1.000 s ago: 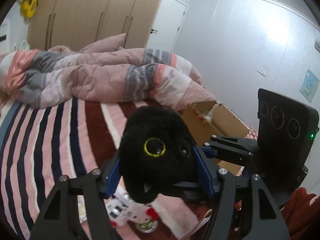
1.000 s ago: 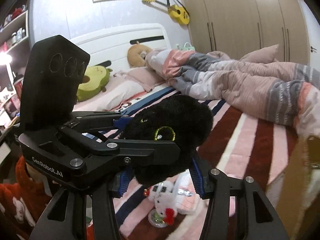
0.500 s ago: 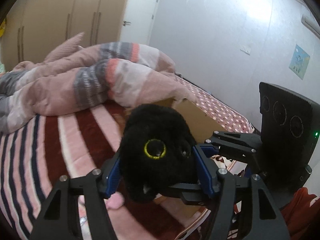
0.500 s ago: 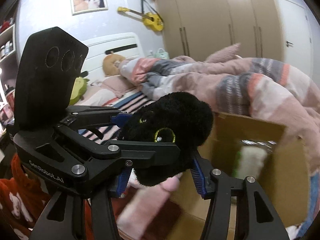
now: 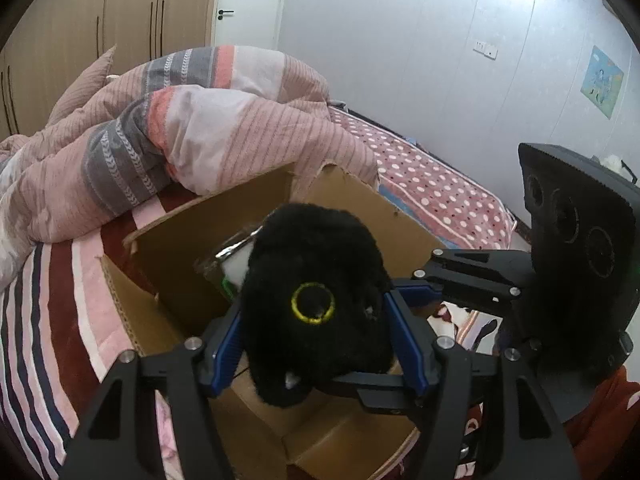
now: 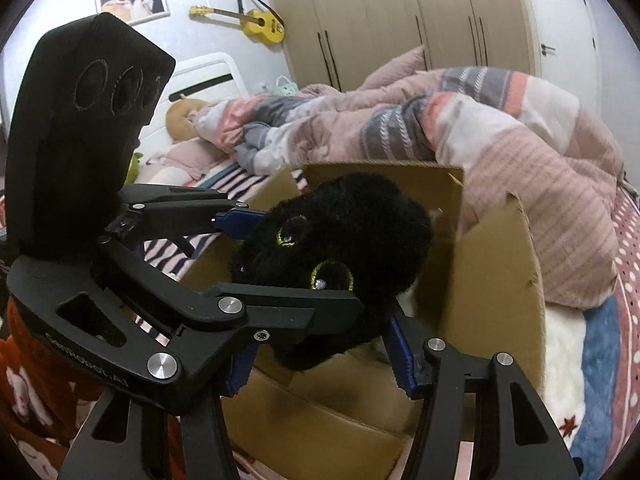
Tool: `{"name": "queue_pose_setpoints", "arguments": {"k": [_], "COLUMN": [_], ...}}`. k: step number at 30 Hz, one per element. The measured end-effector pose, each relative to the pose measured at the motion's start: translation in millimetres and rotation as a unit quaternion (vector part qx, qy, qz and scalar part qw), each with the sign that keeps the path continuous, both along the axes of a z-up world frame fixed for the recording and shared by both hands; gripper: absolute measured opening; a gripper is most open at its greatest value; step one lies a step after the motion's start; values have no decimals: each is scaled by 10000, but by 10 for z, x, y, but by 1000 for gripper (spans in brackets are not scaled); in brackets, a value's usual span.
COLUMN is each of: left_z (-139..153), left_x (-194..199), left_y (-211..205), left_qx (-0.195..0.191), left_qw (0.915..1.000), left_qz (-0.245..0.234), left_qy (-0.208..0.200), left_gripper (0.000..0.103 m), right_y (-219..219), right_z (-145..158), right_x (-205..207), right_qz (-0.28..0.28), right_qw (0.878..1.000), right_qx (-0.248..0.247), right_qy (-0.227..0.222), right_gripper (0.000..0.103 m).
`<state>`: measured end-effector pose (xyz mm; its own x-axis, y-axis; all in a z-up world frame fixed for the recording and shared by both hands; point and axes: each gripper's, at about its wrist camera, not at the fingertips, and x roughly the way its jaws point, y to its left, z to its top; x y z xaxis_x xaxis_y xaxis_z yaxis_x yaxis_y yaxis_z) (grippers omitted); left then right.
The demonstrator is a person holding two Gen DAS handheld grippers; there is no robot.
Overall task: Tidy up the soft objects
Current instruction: 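Lower the black cat plush into the cardboard box and open the right gripper, then grasp the white flower clip with the left gripper while the right gripper grasps the pink bear plush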
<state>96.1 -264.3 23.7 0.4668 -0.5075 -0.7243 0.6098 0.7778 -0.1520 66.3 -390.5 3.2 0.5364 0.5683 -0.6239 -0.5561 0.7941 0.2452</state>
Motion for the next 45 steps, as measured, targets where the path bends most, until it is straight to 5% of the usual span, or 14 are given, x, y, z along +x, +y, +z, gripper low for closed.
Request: {"name": "queue_pose_setpoints", "arguments": {"k": [5, 9, 19, 24, 32, 35, 40, 45], "left_z": [0, 55, 337, 462, 474, 387, 85, -330], "left_x": [-33, -82, -311, -492, -726, -809, -923, -922], "left_y": [-62, -14, 485, 1000, 1938, 2282, 2778, 3166], "left_qx": [225, 393, 43, -45, -45, 76, 233, 350], "left_qw": [9996, 9981, 9966, 9926, 9819, 9756, 9682, 9615], "left_qz": [-35, 109, 332, 690, 1472, 1838, 2287, 2652], "left_qy": [-164, -469, -758, -996, -1189, -1196, -983, -624], "left_gripper": [66, 83, 84, 84, 84, 84, 84, 83], "right_y": [-16, 30, 206, 429, 983, 1295, 1837, 2256], "right_z": [-58, -53, 121, 283, 665, 711, 563, 144], "right_x": [14, 25, -107, -228, -516, -539, -533, -413], "right_qz": [-43, -43, -134, -203, -167, 170, 669, 681], "right_qw": [9998, 9997, 9987, 9963, 9898, 9917, 9925, 9921], "right_qx": [-170, -256, -471, -738, -922, -819, -680, -990], "right_qy": [32, 38, -169, -381, -1071, -972, -759, -360], "right_gripper": [56, 69, 93, 97, 97, 96, 76, 70]}}
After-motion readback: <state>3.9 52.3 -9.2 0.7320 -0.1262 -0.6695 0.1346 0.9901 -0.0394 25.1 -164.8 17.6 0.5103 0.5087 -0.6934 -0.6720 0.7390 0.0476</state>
